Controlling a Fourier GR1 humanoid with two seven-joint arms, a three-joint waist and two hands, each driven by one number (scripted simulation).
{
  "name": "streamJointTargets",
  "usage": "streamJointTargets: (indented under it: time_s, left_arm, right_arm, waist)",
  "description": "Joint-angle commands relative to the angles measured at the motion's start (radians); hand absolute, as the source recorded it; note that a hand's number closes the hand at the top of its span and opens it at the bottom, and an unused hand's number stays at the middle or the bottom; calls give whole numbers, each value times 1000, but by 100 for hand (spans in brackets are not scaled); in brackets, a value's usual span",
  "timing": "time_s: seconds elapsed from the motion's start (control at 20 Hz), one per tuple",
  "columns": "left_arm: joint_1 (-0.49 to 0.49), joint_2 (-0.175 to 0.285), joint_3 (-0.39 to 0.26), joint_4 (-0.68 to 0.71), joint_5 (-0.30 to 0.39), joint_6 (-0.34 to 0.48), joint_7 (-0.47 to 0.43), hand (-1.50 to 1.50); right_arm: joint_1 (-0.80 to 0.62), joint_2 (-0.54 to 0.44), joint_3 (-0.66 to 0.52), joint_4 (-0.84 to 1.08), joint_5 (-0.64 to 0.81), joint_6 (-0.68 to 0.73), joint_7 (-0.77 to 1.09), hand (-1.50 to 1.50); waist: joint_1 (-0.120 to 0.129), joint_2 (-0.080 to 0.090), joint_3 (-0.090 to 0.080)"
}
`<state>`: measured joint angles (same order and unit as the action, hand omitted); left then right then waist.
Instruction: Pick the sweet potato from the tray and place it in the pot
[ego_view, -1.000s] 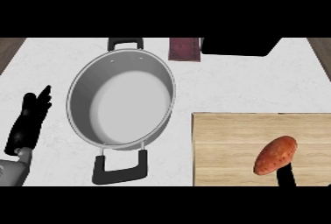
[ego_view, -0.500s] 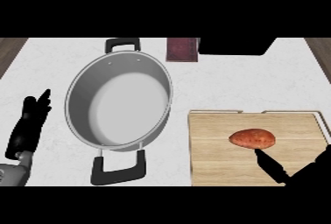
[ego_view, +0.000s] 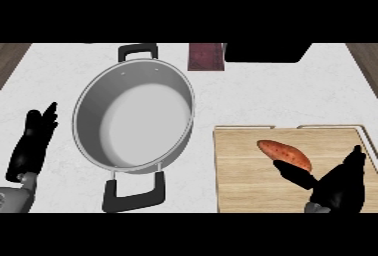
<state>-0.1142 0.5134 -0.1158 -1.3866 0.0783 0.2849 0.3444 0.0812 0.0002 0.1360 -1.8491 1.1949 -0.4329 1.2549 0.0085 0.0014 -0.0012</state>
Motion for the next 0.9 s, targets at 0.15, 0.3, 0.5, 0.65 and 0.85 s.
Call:
streamJointTargets:
  time_s: [0.15,0.3,0.5,0.65,0.85]
  left_arm:
    - [-12,-33,-1,13,-29,12,2,0]
    - [16,-14,9,-18,-29,-8,14,0]
    - [22,-10,26,-37,-21,-29,26,0]
    - [33,0,53,-31,2,-58,1,0]
    - [98,11,83,-83,-2,-79,-7,0]
  right_arm:
    - [-91,0,-79,87,-64,-7,152,-150]
    - [-69,0,-34,49,-46,6,195,-150]
    - [-101,0,-74,118,-86,-27,146,-150]
    - [-109,0,-9,174,-82,-97,188,-150]
    - [-91,0,-71,155,-33,-70,78,150]
  waist:
    - [-6,0,1]
    - [-4,-2,1]
    - [-4,-1,1]
    - [1,0,1]
    - [-3,-2,1]
